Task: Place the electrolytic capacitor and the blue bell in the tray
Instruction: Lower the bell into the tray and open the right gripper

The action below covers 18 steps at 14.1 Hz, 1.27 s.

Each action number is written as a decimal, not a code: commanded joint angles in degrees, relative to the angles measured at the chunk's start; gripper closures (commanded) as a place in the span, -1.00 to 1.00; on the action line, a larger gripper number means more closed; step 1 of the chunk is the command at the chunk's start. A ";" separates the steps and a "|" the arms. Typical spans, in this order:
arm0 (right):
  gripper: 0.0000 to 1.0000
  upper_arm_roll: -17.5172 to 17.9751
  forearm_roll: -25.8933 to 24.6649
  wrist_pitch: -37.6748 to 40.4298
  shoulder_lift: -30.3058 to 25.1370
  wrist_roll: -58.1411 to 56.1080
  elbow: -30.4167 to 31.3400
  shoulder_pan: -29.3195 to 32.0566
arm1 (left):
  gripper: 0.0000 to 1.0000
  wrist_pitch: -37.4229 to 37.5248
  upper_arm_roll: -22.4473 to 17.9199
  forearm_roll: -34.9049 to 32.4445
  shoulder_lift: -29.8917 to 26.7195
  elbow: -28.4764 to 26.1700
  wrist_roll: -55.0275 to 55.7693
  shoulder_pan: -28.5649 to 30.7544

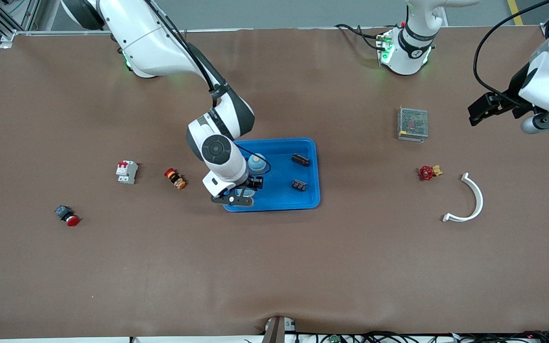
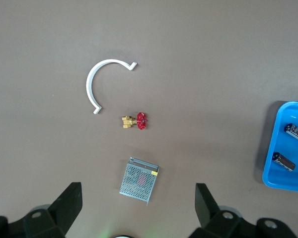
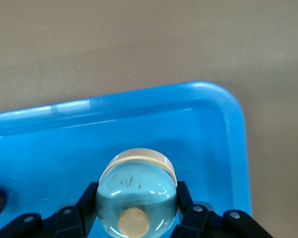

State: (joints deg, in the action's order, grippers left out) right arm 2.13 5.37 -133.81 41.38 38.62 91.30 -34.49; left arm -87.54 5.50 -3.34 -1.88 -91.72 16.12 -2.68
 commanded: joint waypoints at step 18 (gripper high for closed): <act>-1.00 -0.54 -0.98 2.37 -0.84 1.81 0.02 -1.72 | -1.00 -0.36 -0.23 0.88 -0.23 0.31 -1.61 0.13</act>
State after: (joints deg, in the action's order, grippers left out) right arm 1.90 5.32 -135.99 43.67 39.83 91.00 -35.89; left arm -87.54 5.50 -3.34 -1.88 -91.68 16.12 -2.68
